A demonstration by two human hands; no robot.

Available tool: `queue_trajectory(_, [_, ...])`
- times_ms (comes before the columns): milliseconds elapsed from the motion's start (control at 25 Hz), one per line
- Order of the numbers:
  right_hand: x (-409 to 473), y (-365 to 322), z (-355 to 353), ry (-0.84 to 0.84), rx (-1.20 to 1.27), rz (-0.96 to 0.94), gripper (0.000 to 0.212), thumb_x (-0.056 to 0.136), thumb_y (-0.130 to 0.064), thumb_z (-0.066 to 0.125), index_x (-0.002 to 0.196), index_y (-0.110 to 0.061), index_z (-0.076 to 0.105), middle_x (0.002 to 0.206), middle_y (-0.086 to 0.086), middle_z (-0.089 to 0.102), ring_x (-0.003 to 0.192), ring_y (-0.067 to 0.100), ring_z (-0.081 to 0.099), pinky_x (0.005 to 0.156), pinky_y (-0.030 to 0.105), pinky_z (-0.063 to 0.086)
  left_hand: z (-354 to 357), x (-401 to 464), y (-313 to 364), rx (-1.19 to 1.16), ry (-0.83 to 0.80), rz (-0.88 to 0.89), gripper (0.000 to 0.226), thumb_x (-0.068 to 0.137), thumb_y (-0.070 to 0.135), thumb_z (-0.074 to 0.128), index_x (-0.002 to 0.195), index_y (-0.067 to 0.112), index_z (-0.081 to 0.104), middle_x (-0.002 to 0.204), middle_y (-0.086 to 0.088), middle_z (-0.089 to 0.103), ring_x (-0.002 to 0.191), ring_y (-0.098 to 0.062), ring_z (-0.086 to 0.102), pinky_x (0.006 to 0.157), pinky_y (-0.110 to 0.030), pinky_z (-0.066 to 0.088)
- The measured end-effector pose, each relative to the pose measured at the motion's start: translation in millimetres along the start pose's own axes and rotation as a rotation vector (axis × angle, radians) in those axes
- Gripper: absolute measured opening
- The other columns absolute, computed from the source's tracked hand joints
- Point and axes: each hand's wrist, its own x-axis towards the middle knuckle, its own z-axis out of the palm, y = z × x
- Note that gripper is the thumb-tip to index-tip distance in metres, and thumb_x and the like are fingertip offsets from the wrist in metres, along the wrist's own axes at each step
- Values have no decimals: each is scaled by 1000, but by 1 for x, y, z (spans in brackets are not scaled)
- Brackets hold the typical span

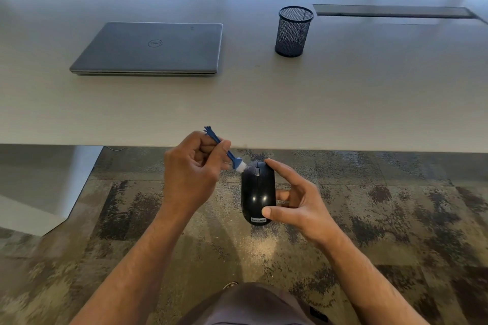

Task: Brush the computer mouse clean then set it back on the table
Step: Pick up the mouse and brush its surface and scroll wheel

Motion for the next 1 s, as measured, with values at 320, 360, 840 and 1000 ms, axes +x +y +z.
queue_trajectory(320, [2,1,1,-11,-4,-3,86,68,-4,86,144,-26,52,154,14,46,107,41,72,87,58,60,5,-1,0,27,-126,196,11,87,26,70,94,18,67,77,10,73,68,-1,72,60,-19,59])
queue_trajectory(360, [2,1,0,-11,0,1,87,67,-6,86,145,-26,51,153,15,46,107,41,72,87,57,60,3,1,-2,58,-115,201,10,87,24,71,93,16,67,78,11,72,68,0,72,60,-18,58])
queue_trajectory(840, [5,0,2,-12,-14,-1,87,68,-4,85,146,-24,51,153,15,47,108,42,72,88,60,59,2,8,-1,26,-135,262,18,87,28,66,96,13,67,82,4,72,73,-5,72,65,-18,58])
queue_trajectory(1000, [5,2,1,-17,-43,4,86,72,6,81,146,-24,50,153,15,47,107,42,72,88,60,59,-1,11,0,8,-122,271,15,87,27,67,97,15,67,84,12,70,74,-1,72,65,-13,56])
